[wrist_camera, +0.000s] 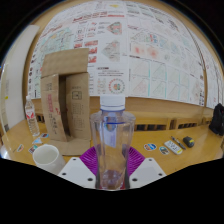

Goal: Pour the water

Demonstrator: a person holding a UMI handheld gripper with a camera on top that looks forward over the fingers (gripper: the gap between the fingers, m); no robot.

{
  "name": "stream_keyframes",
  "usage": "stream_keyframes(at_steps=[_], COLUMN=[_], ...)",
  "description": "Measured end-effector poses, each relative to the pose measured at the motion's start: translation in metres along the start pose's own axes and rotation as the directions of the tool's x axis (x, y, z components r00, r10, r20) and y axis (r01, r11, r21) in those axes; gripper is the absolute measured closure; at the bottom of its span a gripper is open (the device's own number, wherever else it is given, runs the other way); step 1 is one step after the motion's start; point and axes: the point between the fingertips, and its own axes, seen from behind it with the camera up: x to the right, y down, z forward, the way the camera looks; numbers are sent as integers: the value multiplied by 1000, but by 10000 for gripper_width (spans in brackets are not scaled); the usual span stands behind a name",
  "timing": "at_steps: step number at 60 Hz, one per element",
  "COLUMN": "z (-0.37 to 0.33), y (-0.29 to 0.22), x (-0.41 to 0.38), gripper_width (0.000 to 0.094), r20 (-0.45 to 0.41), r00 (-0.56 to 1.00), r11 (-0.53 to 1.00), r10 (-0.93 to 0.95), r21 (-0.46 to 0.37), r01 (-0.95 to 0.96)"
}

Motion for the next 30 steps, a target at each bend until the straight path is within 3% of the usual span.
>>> stream_keyframes(at_steps=[7,13,15,30], z=[-2,-11,-18,-128], y=[3,6,5,-2], x=[1,2,2,-7], gripper_width=[400,63,106,86], r20=[-8,-20,-34,-122], r00=[1000,1000,999,992], r11=[999,996,995,986], r10=[-9,0,5,-17], r21=[-34,-91,-103,-165], r01=[9,-2,-8,-3])
